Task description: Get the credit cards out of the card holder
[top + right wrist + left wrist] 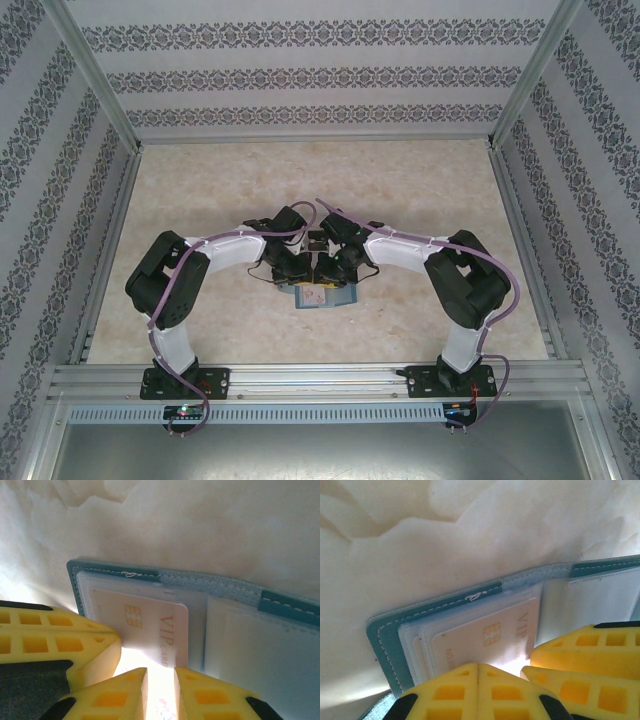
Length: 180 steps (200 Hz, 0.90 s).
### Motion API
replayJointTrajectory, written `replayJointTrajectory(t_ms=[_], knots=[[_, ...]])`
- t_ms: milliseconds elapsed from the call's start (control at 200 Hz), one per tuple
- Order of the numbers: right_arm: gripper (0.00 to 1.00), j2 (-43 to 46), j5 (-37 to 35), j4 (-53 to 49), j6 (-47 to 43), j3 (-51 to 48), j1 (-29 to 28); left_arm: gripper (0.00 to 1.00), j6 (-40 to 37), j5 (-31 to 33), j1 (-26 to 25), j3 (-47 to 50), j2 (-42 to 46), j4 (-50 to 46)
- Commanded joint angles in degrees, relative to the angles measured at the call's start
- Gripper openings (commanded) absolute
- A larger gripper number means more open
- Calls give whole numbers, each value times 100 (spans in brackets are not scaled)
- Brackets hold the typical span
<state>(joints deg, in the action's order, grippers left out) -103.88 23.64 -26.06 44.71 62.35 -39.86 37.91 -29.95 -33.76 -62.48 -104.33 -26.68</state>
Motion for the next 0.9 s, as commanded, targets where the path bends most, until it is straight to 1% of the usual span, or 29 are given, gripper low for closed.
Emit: replayJointTrajectory(t_ms=[0, 75, 205, 450, 894], knots=[[24, -133, -29, 13, -6, -82, 48, 0, -84, 13, -60, -70, -36, -204], [25, -168, -12, 40, -16, -109, 41, 0, -89, 6, -61, -74, -30, -214], [26, -153, -199, -89, -63, -118, 41, 0, -99, 10, -61, -81, -21, -246], [31, -39, -539, -440, -181, -89, 50, 0, -108, 29, -61, -85, -4, -268], [32, 184, -681, -628, -208, -53, 54, 0, -193, 160, -61, -105, -14, -430]])
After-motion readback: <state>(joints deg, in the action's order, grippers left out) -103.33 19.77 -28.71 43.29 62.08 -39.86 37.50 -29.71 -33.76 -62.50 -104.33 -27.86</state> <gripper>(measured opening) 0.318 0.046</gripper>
